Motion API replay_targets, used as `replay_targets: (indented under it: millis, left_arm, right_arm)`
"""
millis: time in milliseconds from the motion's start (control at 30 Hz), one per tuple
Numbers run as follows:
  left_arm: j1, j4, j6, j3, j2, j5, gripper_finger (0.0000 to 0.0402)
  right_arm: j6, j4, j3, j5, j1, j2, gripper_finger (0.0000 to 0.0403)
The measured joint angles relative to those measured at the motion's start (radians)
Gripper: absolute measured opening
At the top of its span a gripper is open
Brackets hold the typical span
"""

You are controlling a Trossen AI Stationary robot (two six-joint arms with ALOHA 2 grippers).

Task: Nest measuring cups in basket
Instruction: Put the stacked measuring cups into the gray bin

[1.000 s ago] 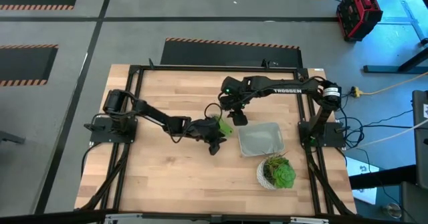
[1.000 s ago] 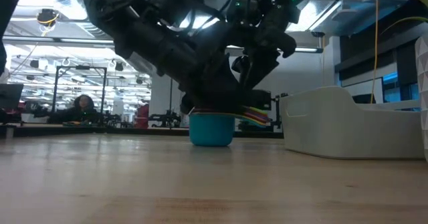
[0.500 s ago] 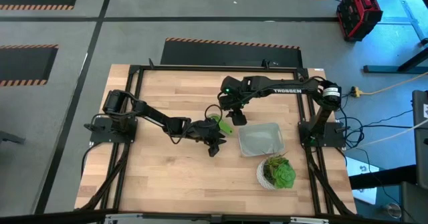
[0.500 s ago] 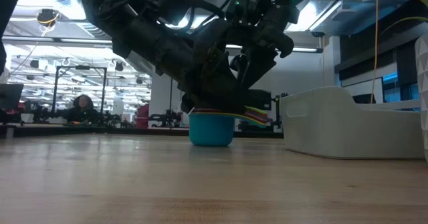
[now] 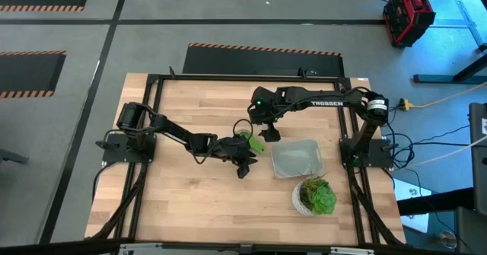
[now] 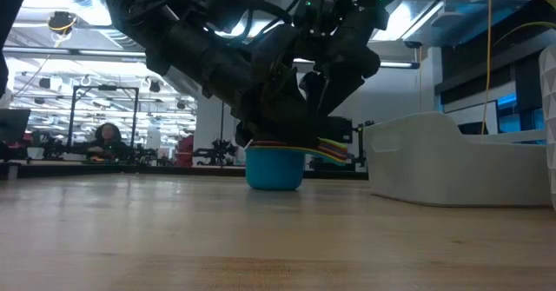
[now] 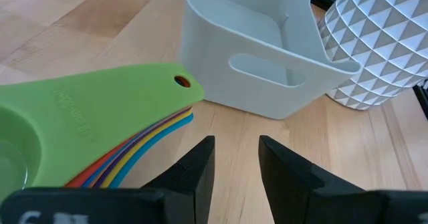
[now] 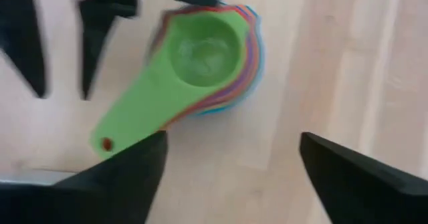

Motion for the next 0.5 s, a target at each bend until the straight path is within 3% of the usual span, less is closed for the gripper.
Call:
replay_targets:
  millis: [133, 233, 500]
  left_arm:
    - [0.000, 0.000, 0.000, 0.000, 0.000, 0.000, 0.0110]
    - [0.000, 0.000, 0.001, 0.000, 0.000, 0.000, 0.0110]
    - [0.000, 0.000, 0.016, 0.000, 0.000, 0.000, 0.0110]
  right_arm:
    - [0.061, 0.005, 0.000, 0.113, 0.000, 0.000, 0.0394]
    - [0.088, 0.013, 0.000, 0.190, 0.000, 0.000, 0.0384]
    - [0.088, -0.021, 0.000, 0.221, -0.002, 0.000, 0.0376]
